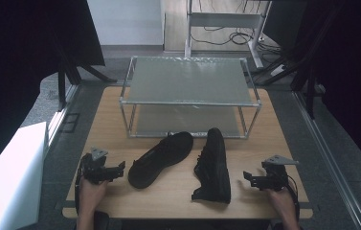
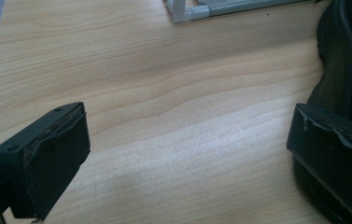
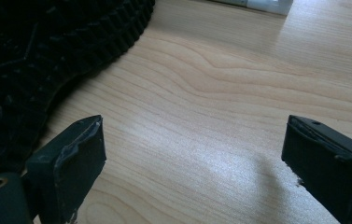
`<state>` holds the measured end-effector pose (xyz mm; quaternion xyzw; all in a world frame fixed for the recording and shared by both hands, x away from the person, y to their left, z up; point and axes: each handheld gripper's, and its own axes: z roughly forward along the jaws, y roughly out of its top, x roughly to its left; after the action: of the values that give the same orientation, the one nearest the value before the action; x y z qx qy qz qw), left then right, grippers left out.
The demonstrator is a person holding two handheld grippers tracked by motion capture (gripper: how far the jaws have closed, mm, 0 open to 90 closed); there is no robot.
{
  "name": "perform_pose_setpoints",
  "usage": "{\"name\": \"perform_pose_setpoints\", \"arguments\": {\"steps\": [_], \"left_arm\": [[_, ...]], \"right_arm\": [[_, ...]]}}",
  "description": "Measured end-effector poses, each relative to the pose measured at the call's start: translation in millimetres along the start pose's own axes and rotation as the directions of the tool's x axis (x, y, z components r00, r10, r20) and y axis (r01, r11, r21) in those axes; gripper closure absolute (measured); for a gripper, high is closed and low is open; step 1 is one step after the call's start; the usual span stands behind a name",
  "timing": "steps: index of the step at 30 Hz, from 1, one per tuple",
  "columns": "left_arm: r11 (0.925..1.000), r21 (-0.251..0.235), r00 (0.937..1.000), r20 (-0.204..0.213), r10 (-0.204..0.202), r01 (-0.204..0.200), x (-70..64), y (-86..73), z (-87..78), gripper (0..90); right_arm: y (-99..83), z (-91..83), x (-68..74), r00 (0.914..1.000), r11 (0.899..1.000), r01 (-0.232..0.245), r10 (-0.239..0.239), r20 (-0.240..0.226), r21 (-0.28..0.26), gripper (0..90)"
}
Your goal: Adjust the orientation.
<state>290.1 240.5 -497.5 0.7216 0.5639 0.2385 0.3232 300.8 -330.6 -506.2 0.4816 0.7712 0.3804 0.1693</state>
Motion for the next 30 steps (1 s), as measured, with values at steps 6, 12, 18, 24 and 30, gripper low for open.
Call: {"name": "perform_pose_setpoints", "arguments": {"steps": [6,12,18,24,30], "left_arm": [[0.9999,-0.011,1.0,0.008,-0.004,0.004,-0.6,0.7,4.4,0.0],[0.9998,0.012,0.9998,0.015,0.014,-0.014,-2.2,1.7,13.6,0.0],[0.9987,0.016,0.9969,0.062,0.048,-0.049,-9.8,1.4,16.0,0.0],[0.9983,0.018,0.9965,0.064,0.054,-0.055,-13.2,-0.3,13.4,0.9],[0.9948,0.029,0.9914,0.091,0.094,-0.097,-26.5,-2.7,8.0,0.6]], "right_arm": [[0.1,-0.5,1.4,0.999,0.999,-0.034,0.034,-0.029,-0.016,7.0],[0.2,1.1,3.5,0.9984,0.999,-0.036,0.036,-0.043,-0.015,7.1],[-0.8,1.5,1.7,0.9977,0.999,-0.051,0.051,-0.046,-0.017,7.6],[-1.1,1.8,1.2,0.9973,0.998,-0.054,0.053,-0.05,-0.016,8.0],[-1.3,1.7,0.8,0.9968,0.998,-0.059,0.058,-0.055,-0.015,8.2]]}}
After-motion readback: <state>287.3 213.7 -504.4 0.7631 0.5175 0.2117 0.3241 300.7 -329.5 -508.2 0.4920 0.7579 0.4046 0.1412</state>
